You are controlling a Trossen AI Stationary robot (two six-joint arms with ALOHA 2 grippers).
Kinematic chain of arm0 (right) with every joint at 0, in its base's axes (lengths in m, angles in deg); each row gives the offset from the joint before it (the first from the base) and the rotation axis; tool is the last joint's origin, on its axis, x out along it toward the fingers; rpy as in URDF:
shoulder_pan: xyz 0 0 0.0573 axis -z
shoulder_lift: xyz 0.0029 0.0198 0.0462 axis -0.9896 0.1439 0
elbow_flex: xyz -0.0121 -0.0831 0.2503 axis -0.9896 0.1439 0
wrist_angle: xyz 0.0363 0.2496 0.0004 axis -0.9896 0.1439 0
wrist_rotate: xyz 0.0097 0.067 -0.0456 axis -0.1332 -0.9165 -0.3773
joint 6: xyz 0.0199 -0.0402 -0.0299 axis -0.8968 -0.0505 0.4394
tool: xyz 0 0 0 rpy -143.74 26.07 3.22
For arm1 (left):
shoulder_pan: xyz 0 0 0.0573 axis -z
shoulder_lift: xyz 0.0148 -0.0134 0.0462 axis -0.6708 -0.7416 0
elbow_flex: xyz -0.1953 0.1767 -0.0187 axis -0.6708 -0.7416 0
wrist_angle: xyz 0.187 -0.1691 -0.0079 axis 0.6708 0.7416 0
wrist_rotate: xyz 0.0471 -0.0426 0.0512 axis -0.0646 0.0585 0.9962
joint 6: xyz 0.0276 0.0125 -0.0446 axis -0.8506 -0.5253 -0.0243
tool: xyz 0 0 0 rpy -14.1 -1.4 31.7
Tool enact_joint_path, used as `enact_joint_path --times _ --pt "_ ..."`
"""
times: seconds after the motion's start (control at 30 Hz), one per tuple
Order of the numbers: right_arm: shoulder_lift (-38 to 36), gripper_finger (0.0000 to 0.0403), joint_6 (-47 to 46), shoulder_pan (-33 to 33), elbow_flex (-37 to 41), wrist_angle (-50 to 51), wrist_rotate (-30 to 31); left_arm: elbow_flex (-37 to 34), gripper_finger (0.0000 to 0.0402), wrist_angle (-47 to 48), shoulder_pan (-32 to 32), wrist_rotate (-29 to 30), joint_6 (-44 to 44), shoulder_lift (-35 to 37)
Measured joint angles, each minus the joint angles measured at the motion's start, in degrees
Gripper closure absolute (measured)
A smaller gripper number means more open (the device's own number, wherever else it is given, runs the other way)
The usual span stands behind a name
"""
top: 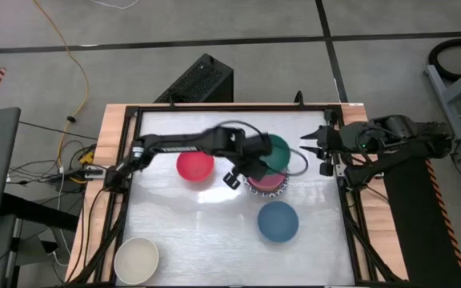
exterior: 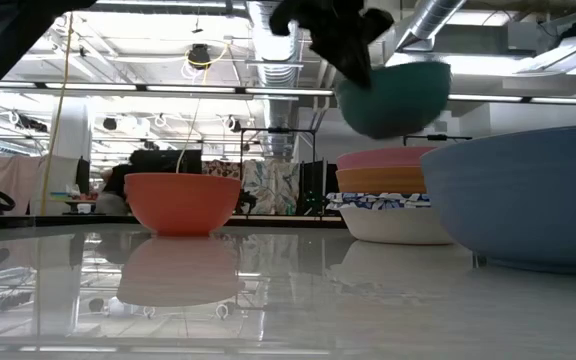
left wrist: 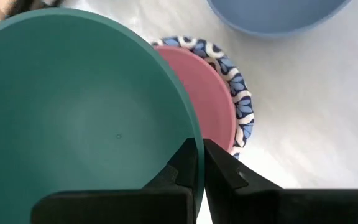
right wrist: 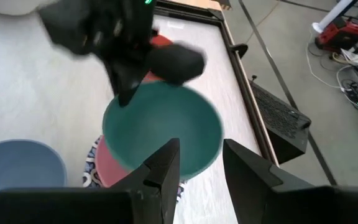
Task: Nest bowls inside each other
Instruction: Stack the green bowl on top of the pink bowl
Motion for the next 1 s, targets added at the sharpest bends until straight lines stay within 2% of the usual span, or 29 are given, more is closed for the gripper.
enact_joint_path --times 0.07,0.37,0.5,0.7,0.83,1.0 --pt "-0.04 0.0262 0.0 0.01 0.0 0.01 0.02 -0.04 0.0401 -0.28 0.29 1.12 -0.02 -1.43" --pt "0.01 0.0262 0.07 0.02 0.0 2.13 0.0 -0.3 0.0401 0.11 -0.32 0.09 0.17 -5.13" --pt "-0.01 0.0262 0.07 0.06 0.0 2.74 0.0 -0.36 0.0401 1.32 -0.65 -2.11 0.28 -6.37" --pt "-0.01 0.0262 0.06 0.07 0.0 3.37 0.11 -0.15 0.0399 0.76 -0.66 -1.47 1.35 -7.59" --pt "0.0 0.0262 0.07 0.07 0.0 3.43 0.13 0.02 0.0387 0.52 -0.68 -1.65 1.75 -7.46" --pt "-0.01 0.0262 -1.02 0.07 0.0 3.39 0.11 0.02 0.0352 2.02 -0.95 -2.87 2.64 -7.46"
